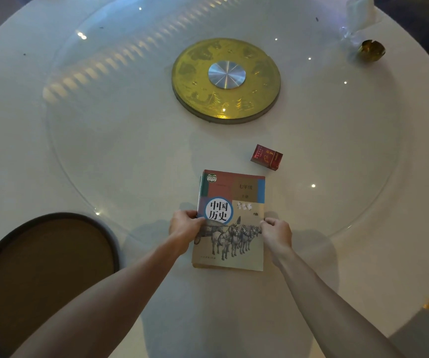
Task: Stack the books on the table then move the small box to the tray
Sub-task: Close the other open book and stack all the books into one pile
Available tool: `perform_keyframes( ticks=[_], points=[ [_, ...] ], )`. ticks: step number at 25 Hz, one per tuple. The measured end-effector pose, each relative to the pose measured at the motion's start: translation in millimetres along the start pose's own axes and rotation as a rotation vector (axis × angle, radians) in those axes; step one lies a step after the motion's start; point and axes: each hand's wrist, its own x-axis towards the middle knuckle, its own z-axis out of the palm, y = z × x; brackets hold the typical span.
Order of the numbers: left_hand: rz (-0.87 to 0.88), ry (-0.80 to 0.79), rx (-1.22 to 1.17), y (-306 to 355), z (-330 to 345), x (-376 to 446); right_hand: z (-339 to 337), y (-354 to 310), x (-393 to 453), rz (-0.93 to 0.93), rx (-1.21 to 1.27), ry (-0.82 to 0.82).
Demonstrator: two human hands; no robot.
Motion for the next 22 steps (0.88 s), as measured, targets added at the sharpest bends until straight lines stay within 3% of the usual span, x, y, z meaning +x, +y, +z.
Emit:
perform_keyframes(
  ticks=[8,14,19,22],
  points=[
    [0.063,-0.009,-0.014,11.2,1.5,15.3,-9.8,-27.7,24.1,-0.048,-0.029,-0.017],
    [0.133,-0.018,0.227,22.4,-1.7,10.7,-20.5,-33.8,26.2,-0.027,-0.041,-0.091],
    [0.413,0.153,0.353,80.3,14.2,17.4,-48.3,-87.0,55.5,-0.087,-0.045,0.036],
    [0.53,0.15,0.345,142.0,33.1,30.9,-63.0,-114.9,87.4,-0.058,0.011,0.021]
  ],
)
